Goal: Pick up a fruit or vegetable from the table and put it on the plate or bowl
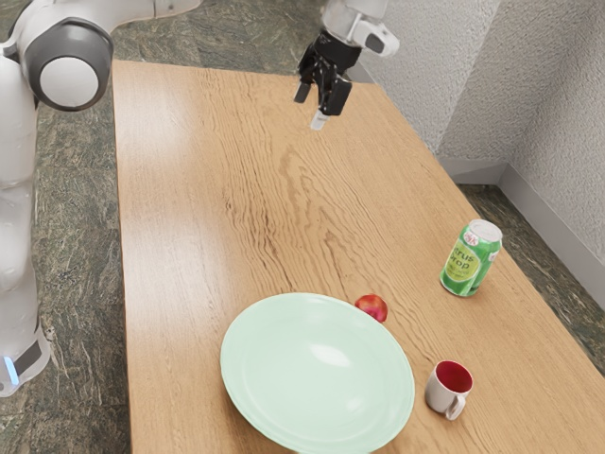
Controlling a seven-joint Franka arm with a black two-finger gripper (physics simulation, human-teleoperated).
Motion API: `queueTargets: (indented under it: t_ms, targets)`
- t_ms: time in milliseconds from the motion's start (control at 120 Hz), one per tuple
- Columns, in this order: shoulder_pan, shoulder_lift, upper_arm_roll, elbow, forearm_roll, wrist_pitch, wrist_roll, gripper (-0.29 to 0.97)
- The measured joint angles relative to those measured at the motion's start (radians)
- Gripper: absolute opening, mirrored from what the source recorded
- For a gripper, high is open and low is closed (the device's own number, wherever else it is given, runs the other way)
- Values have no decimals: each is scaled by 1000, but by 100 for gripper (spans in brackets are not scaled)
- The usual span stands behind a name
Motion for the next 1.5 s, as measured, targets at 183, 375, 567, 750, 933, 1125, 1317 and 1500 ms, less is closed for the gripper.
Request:
queueTargets:
  t_ms: [183, 375, 567, 750, 933, 1125, 1317, 1500]
  targets:
    - [-8, 0, -2, -2, 2, 167, 14, 68]
    - [-8, -1, -1, -2, 2, 237, 25, 68]
    - [-3, -9, -4, 118, 2, 238, 38, 68]
    - [-8, -67, -165, 271, 16, 166, 18, 68]
    - [-173, -17, -209, 226, 32, 143, -21, 68]
    - [-141, 158, -215, 186, 40, 218, -49, 68]
    - [-149, 203, -215, 183, 49, 273, -75, 68]
    - [-147, 101, -209, -160, 59, 451, -102, 68]
